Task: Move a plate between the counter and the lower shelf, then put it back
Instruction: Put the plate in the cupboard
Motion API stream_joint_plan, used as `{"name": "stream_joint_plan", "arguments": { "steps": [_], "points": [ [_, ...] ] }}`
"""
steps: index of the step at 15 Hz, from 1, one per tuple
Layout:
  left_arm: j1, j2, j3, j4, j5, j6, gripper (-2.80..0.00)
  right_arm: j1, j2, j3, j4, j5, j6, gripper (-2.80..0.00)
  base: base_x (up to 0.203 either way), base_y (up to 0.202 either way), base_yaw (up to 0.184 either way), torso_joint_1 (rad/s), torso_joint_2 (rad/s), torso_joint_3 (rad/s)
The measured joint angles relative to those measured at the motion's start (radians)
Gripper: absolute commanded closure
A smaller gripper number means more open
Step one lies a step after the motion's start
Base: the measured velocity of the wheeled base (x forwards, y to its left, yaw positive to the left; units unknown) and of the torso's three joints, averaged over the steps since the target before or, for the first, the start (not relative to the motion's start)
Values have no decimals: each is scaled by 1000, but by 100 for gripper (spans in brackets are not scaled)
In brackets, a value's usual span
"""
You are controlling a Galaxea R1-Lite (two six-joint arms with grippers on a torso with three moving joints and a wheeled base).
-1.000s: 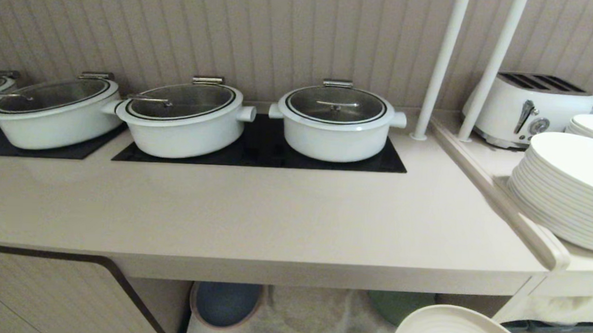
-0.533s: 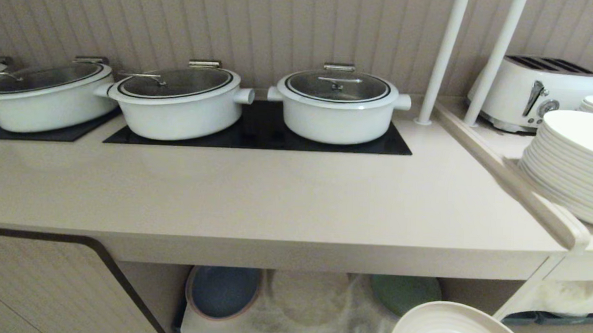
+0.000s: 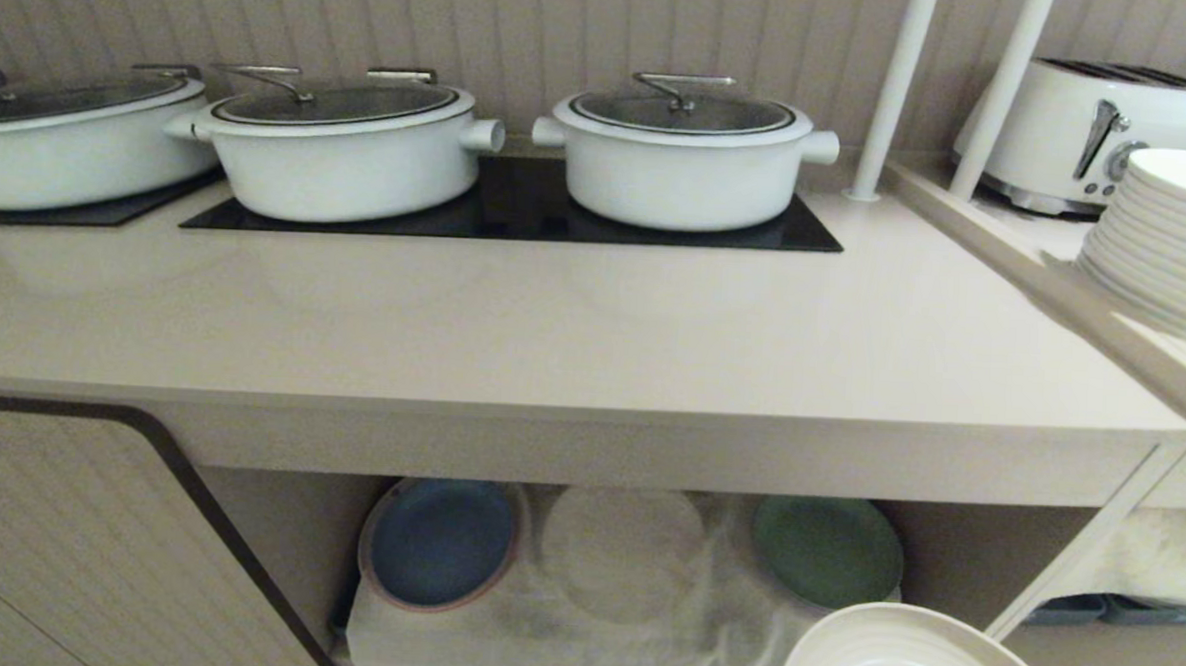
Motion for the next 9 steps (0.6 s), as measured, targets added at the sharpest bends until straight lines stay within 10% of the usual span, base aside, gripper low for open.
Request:
{"name": "stream_joint_plan", "arguments": {
  "steps": [9],
  "points": [
    [0, 0, 0, -1, 0, 0, 0, -2, -1, 2, 0, 0, 0, 0, 0, 0, 0, -197, 482, 287]
  ]
}}
